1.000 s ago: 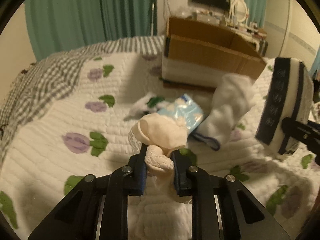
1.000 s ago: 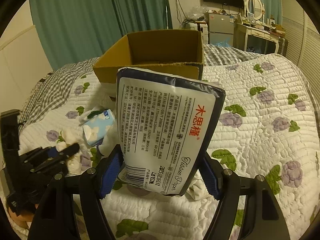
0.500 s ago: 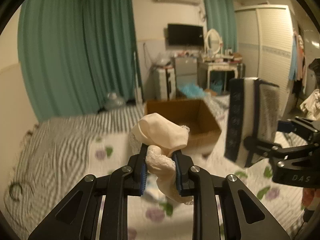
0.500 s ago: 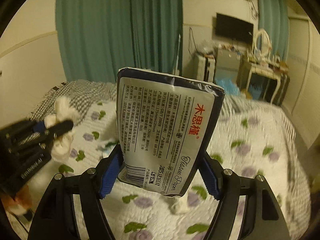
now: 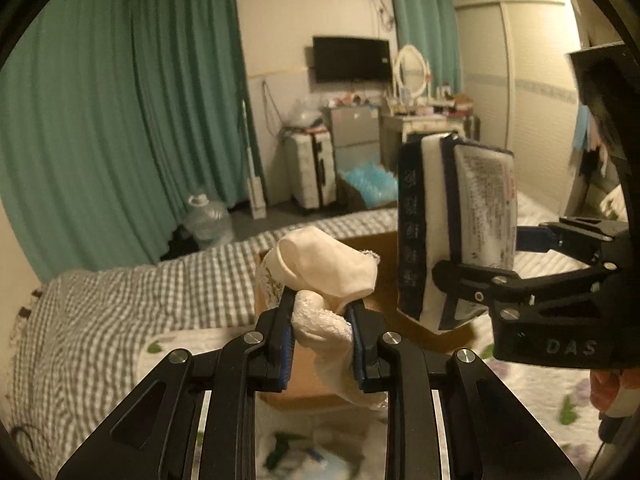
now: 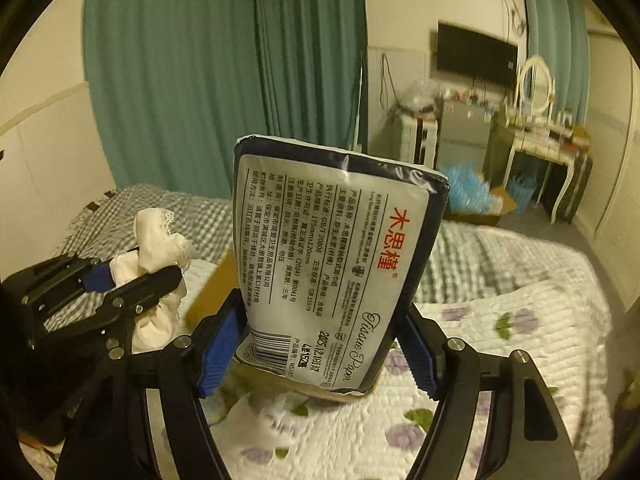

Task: Organize soft objects
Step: 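Carry the tissue pack and pink plush into the box and release both, then move both tools back toward the remaining items on the quilt, then grasp the white cloth item with the right gripper while the left gripper grasps the white sock, then lower the white cloth item and white sock into the box and release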

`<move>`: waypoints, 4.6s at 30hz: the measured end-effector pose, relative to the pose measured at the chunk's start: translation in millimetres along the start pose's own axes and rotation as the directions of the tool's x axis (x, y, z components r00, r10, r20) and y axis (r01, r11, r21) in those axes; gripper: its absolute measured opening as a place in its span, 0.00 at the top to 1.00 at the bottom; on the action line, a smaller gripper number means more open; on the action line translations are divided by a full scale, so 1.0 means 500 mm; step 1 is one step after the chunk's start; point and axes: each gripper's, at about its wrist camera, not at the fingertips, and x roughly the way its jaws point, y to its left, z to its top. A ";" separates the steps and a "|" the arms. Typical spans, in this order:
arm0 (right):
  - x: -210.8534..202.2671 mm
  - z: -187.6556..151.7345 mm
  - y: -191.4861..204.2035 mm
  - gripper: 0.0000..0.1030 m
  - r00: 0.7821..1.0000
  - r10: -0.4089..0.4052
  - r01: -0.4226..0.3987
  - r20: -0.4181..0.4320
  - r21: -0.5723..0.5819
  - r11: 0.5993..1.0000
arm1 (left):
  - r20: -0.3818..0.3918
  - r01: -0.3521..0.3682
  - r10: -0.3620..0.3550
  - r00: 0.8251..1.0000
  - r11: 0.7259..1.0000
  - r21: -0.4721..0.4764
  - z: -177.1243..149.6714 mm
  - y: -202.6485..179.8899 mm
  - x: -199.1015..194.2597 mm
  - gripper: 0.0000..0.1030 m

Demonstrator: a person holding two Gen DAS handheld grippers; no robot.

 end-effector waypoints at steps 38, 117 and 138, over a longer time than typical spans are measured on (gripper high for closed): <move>-0.403 -0.043 0.056 0.02 0.977 -0.096 0.109 0.189 -0.059 0.992 | 0.218 -0.020 0.018 0.976 1.000 0.007 0.004 -0.029 -0.321 0.06; 0.058 -0.263 -0.098 0.67 0.969 -0.044 0.047 -0.241 0.006 0.999 | -0.308 0.063 -0.073 0.949 0.997 -0.044 -0.297 -0.142 0.135 0.47; -0.136 -0.017 0.005 0.67 0.999 -0.045 0.045 -0.004 -0.053 0.998 | -0.024 -0.001 0.000 1.000 0.999 -0.042 -0.062 -0.035 -0.125 0.49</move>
